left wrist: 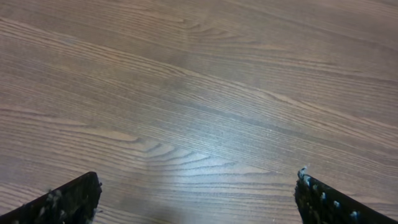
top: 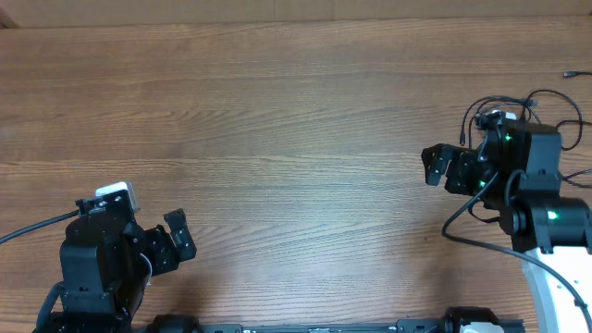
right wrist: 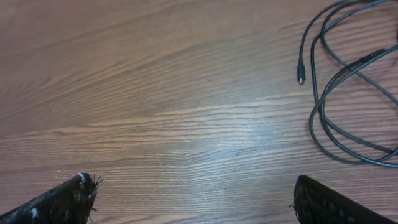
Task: Untangle cables
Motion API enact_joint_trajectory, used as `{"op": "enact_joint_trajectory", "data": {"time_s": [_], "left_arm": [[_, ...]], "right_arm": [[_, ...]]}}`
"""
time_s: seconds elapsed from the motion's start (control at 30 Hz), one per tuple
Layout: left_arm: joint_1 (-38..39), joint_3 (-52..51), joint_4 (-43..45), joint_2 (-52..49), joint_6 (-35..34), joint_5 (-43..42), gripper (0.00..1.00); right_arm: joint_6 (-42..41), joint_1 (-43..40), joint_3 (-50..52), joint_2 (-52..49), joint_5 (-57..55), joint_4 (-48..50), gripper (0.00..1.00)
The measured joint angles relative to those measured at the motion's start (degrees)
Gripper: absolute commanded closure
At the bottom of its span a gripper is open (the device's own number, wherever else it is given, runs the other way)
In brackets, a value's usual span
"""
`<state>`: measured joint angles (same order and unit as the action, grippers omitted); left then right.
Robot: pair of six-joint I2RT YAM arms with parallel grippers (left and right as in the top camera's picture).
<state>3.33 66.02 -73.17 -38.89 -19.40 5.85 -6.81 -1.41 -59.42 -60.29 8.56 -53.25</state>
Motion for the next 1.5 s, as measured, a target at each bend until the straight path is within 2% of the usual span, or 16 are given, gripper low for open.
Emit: {"op": "enact_joint_trajectory", "data": {"time_s": [0.33,0.63,0.9,1.23,1.5], "left_arm": [[0.0,0.0,-0.3,0.0,0.0,0.0,0.00],[0.0,0.0,-0.4,0.0,0.0,0.0,0.00],[0.0,0.0,-0.5,0.0,0.0,0.0,0.00],[0.0,-0.1,-0.5,0.0,0.0,0.0,0.00],[0.0,-0.1,-0.5,0.0,0.0,0.0,0.01]], "right_arm": [[0.0,0.0,0.2,-4.1,0.0,-1.8,0.00],[0.0,0.0,0.5,-1.2,0.2,12.7,0.00],[3.7,0.0,4.1,10.5,0.0,27.1,0.00],[5.4,0.0,22.1,28.6,-0.3,44.7,0.00],[5.5,0.0,35.5,42.5,-0.5,52.0,0.00]]}}
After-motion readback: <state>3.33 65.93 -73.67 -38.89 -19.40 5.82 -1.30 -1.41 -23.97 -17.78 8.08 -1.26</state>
